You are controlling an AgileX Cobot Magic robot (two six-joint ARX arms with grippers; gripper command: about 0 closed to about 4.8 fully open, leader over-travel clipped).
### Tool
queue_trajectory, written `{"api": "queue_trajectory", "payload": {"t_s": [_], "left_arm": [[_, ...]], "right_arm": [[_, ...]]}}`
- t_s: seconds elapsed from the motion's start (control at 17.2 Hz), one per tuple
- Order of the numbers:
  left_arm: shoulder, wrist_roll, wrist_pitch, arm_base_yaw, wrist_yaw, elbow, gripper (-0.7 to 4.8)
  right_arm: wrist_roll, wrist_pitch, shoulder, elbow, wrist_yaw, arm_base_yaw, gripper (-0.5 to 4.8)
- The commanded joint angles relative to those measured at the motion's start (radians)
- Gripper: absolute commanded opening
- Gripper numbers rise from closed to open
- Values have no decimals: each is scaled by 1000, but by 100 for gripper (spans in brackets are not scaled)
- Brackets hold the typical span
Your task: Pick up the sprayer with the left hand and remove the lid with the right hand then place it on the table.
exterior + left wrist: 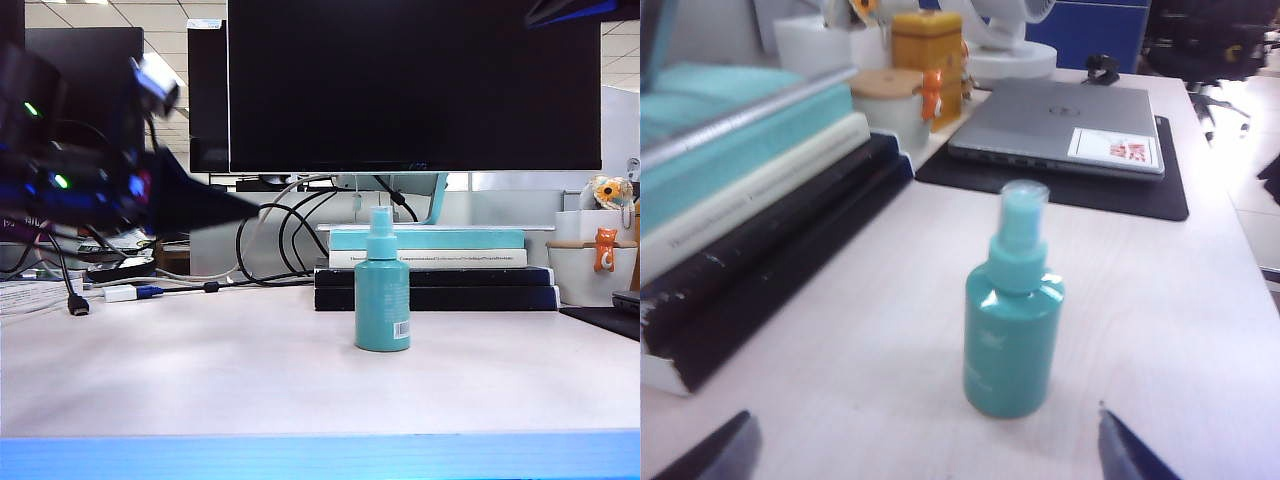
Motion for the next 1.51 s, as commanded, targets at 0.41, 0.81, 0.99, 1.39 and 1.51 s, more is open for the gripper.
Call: {"api": "queue_trajectory", "payload": {"t_s": [0.41,0.81,0.99,1.39,1.51], "left_arm": [[229,-28,-108,-64,115,251,479],[345,23,-146,-257,26,352,479],[376,23,-156,-274,0,402,479],[400,23,-186,-336,-109,413,404],[400,23,-183,-346,-110,413,275]], "right_arm": [[66,-13,86,16,-236,-159,275],[65,-32,87,16,-280,-163,274],[64,-47,87,16,-281,-163,274],[64,-49,87,16,-280,-163,274],[64,-61,87,16,-280,-163,274]]}}
